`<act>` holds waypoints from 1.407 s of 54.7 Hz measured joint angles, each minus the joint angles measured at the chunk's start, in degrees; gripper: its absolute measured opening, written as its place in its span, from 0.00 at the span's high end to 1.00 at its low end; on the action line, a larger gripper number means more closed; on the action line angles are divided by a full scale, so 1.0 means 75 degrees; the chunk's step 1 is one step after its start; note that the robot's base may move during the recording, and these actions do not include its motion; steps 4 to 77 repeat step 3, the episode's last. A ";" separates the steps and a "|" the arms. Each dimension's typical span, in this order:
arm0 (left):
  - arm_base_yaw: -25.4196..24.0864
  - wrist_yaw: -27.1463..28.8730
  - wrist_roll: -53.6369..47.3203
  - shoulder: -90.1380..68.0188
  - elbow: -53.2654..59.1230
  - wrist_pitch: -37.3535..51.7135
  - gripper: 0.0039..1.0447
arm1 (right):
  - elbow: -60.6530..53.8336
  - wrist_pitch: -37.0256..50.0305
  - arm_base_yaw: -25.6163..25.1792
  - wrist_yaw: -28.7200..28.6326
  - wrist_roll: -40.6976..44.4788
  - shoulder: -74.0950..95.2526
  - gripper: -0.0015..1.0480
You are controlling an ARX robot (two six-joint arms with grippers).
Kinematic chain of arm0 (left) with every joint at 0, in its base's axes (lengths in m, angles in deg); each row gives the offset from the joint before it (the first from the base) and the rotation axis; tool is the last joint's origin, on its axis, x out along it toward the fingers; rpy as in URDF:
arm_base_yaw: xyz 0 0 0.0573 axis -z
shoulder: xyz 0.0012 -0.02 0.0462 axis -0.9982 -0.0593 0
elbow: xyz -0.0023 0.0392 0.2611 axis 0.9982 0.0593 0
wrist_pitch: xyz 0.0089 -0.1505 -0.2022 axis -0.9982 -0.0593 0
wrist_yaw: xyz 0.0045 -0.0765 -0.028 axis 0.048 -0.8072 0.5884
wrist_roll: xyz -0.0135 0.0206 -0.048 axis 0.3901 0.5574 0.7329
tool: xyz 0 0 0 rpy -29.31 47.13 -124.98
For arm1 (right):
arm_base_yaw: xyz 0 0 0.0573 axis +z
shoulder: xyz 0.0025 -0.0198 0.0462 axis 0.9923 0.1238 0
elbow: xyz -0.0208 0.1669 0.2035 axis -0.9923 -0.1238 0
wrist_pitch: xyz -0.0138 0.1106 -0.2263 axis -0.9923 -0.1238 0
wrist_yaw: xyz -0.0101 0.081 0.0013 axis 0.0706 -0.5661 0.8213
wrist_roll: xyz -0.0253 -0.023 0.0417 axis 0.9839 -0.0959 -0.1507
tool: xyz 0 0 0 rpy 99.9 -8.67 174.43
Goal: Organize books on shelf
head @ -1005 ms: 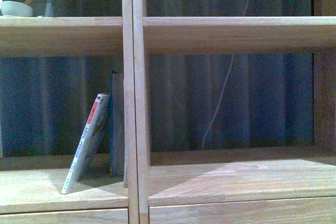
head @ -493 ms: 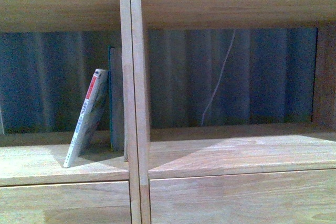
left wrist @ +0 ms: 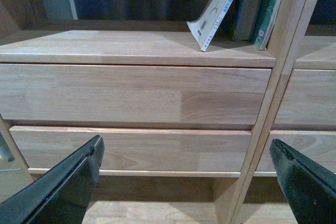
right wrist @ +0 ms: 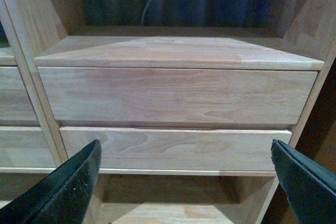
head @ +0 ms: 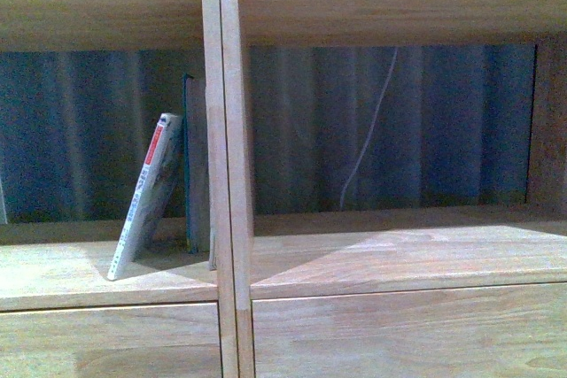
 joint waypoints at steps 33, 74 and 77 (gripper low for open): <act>0.0000 0.0000 0.0000 0.0000 0.0000 0.0000 0.07 | 0.0000 0.0000 0.0000 0.0003 0.0000 0.0000 0.07; 0.0000 0.0000 0.0000 0.0000 0.0000 0.0000 0.07 | 0.0000 0.0000 0.0000 0.0003 0.0000 0.0000 0.07; 0.0000 0.0000 0.0000 0.0000 0.0000 0.0000 0.07 | 0.0000 0.0000 0.0000 0.0003 0.0000 0.0000 0.07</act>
